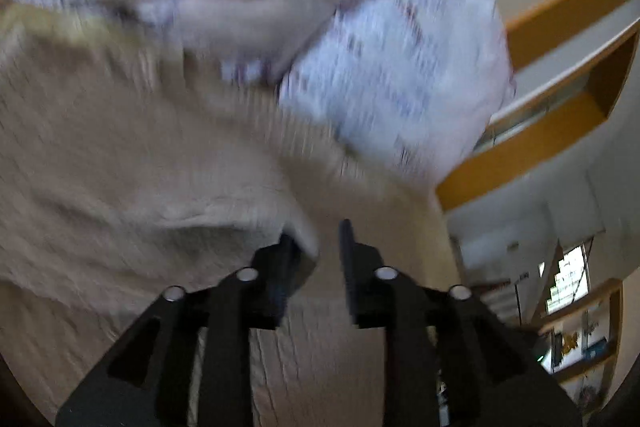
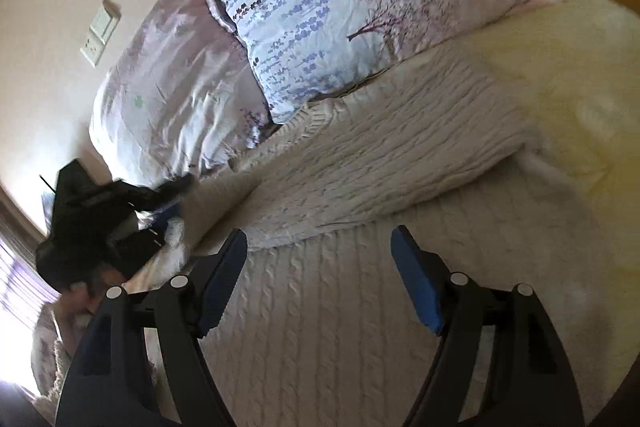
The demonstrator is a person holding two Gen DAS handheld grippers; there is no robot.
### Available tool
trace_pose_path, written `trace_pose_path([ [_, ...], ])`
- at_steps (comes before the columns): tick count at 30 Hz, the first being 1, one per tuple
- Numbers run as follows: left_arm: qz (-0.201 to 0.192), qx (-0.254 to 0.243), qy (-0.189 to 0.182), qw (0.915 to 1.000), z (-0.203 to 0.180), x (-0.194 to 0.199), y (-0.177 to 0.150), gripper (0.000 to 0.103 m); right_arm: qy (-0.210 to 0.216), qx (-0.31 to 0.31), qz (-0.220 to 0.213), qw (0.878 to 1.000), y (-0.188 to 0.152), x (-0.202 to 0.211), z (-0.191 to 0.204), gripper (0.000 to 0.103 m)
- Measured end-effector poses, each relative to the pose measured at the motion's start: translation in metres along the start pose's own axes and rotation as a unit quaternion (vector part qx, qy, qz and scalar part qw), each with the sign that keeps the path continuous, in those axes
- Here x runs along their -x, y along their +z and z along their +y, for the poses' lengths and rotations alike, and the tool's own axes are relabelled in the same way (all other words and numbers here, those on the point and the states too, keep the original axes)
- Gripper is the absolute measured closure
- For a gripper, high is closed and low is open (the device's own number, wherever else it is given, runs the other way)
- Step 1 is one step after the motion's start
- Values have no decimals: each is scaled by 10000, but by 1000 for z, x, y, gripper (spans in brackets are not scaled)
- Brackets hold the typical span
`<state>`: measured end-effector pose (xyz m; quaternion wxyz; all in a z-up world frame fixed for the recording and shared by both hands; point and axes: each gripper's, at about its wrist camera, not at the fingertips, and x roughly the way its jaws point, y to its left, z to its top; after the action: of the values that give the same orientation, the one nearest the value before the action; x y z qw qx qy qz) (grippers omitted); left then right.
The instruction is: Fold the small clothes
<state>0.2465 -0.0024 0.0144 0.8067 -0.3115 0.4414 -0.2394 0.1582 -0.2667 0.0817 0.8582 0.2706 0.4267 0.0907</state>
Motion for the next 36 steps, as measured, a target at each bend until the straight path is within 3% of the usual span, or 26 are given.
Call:
trace_pose_path([
  [2, 59, 60, -110, 9999, 9, 9, -8, 60, -60, 251, 54, 9997, 11, 7, 8, 27],
  [5, -352, 79, -63, 9993, 30, 49, -8, 55, -38, 944, 69, 9955, 23, 8, 34, 27],
  [7, -686, 124, 232, 9973, 47, 78, -9, 55, -18, 1546, 100, 9879, 27, 1, 60, 29],
  [11, -993, 274, 883, 9908, 80, 111, -8, 55, 297, 2698, 347, 9618, 21, -36, 123, 43],
  [14, -965, 214, 1276, 9869, 95, 115, -8, 55, 419, 3432, 529, 9368, 5, -72, 166, 53],
  [18, -862, 122, 1454, 9855, 110, 114, -13, 55, 320, 4089, 819, 9083, -21, -121, 208, 60],
  [23, -877, 51, 1411, 9861, 115, 110, -14, 53, 82, 4370, 1132, 8923, -41, -162, 223, 63],
  [26, -895, 37, 1336, 9870, 115, 113, -15, 52, -51, 4321, 1261, 8930, -47, -177, 219, 63],
  [28, -903, 39, 1301, 9874, 114, 114, -15, 51, -15, 4233, 1236, 8975, -47, -179, 215, 73],
  [29, -903, 37, 1292, 9875, 114, 114, -15, 50, 20, 4189, 1234, 8996, -45, -180, 215, 89],
  [31, -904, 15, 1284, 9876, 113, 114, -15, 49, 112, 4036, 1198, 9070, -41, -176, 213, 97],
  [33, -903, -13, 1293, 9875, 111, 114, -15, 47, 60, 3781, 966, 9207, -32, -165, 207, 99],
  [36, -904, -39, 1302, 9873, 110, 113, -15, 44, 128, 3053, 409, 9513, -6, -135, 183, 99],
])
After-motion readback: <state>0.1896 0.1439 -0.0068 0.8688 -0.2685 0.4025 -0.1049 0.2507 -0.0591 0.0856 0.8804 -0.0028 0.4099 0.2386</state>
